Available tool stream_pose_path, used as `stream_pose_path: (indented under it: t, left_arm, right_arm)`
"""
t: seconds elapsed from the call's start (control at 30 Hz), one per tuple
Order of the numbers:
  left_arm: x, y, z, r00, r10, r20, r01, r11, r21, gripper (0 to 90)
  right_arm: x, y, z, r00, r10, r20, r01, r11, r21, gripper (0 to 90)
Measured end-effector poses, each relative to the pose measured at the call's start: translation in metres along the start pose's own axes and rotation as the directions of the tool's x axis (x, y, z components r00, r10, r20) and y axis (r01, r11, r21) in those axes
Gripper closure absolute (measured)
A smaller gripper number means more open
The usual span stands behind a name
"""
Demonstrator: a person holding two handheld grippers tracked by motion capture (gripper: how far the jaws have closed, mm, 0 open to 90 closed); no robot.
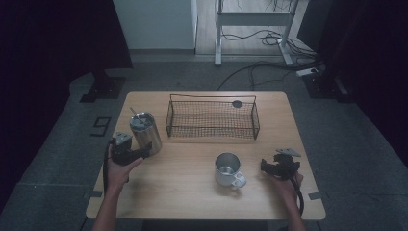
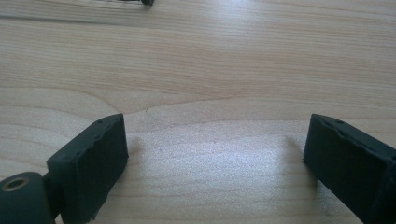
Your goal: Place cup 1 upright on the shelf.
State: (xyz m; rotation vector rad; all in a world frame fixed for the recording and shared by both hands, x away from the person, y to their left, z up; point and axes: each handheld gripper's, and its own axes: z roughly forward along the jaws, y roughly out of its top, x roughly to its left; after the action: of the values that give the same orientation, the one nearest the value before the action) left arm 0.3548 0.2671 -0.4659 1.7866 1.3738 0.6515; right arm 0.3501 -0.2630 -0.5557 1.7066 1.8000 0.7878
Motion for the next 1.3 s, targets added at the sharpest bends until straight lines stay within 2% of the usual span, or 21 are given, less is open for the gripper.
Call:
stream_pose_path:
  t: [0.27, 0.63, 0.83, 1.2, 1.3]
  left_arm:
    - [0.003, 0.003, 0.007, 1.0, 0.002, 0.002, -0.002, 0.9999, 0.011, 12.0]
    - [0.005, 0.011, 0.018, 0.9997, -0.009, -0.021, 0.009, 0.9998, 0.019, 8.8]
    - [0.007, 0.013, 0.024, 0.9999, -0.01, -0.007, 0.01, 0.9998, 0.017, 7.8]
    - [0.008, 0.021, 0.033, 0.9999, -0.011, -0.01, 0.011, 0.9996, 0.026, 5.9]
    - [0.007, 0.024, 0.036, 0.9998, -0.011, -0.014, 0.011, 0.9998, 0.014, 5.1]
  right_arm:
    - [0.0, 0.0, 0.0, 1.0, 0.002, 0.002, -0.002, 1.0, 0.0, 6.3]
    - [0.0, 0.0, 0.0, 1.0, 0.002, 0.002, -0.002, 1.0, 0.0, 6.3]
    - [0.0, 0.0, 0.0, 1.0, 0.002, 0.002, -0.002, 1.0, 0.0, 6.3]
    - [0.0, 0.0, 0.0, 1.0, 0.002, 0.002, -0.002, 1.0, 0.0, 6.3]
    - [0.0, 0.0, 0.0, 1.0, 0.002, 0.002, -0.002, 1.0, 0.0, 6.3]
